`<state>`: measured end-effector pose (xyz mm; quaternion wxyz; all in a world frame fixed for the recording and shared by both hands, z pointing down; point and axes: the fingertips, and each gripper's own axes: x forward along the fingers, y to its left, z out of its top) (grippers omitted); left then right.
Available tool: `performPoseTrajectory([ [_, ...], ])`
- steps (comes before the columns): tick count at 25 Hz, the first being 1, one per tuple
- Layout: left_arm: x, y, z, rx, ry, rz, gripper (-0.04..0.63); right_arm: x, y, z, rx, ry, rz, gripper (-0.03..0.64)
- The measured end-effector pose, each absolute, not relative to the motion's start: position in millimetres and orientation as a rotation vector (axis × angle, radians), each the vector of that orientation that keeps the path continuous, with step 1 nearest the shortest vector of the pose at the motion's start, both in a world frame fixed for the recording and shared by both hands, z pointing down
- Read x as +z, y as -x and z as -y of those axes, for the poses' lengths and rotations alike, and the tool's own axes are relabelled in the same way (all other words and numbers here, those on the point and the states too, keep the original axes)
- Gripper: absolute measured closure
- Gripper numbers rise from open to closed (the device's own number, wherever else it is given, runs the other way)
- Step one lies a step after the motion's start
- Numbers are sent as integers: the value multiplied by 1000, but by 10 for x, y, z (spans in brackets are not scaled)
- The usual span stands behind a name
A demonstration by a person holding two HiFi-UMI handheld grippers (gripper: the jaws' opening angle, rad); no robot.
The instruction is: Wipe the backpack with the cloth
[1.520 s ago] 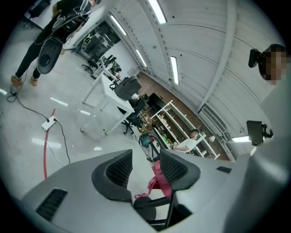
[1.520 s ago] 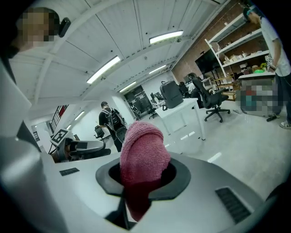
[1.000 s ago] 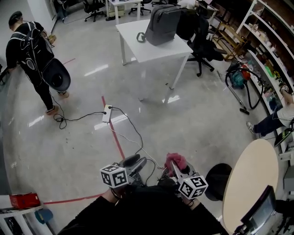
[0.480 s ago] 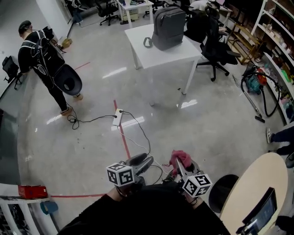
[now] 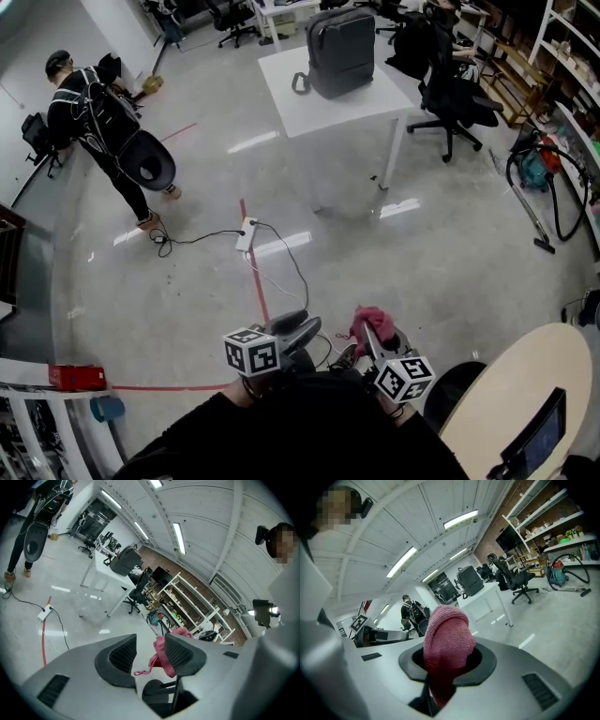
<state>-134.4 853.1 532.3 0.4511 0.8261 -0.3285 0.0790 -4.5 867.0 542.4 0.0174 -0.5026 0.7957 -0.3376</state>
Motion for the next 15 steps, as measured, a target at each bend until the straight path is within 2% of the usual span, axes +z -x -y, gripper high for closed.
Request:
performPoseTrajectory([
  [15, 5447, 792, -7847, 226, -2049, 721, 394, 5542, -422, -8090, -1069, 1655, -2433, 525],
])
